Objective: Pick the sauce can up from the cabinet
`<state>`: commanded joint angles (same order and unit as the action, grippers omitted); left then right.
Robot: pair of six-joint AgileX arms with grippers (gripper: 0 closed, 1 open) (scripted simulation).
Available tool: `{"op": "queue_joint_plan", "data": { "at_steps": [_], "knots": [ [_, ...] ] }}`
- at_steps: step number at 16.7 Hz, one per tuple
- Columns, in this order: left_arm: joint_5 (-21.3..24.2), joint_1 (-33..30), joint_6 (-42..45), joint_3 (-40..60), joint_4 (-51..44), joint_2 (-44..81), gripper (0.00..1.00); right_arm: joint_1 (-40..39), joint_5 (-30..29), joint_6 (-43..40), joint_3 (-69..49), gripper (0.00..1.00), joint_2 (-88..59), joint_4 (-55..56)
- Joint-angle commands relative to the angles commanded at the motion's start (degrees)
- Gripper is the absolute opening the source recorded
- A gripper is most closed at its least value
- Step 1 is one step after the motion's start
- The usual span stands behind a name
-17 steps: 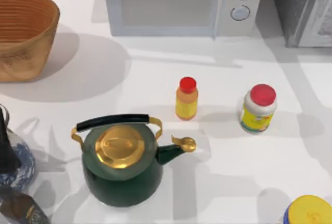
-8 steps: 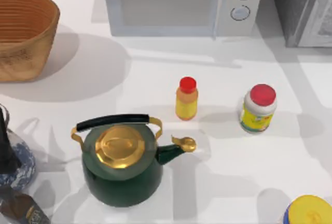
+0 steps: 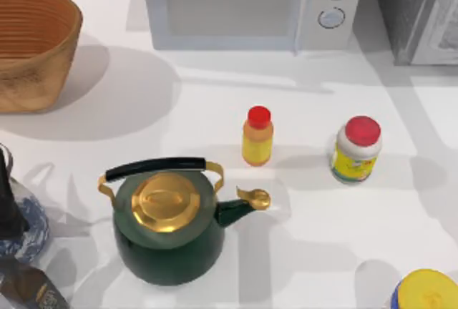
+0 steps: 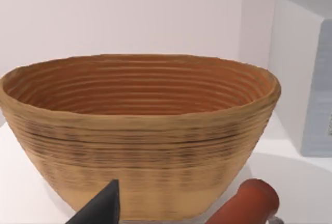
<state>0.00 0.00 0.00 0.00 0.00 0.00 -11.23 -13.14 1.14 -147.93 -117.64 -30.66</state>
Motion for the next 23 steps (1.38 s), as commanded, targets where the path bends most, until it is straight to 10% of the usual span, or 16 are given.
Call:
{"op": "queue_joint_plan", "data": {
  "at_steps": [23],
  "knots": [
    [0.00,0.00,0.00,0.00,0.00,0.00,1.00,-9.98,-9.33,0.29,20.08,0.00,30.64,-10.79]
  ]
}}
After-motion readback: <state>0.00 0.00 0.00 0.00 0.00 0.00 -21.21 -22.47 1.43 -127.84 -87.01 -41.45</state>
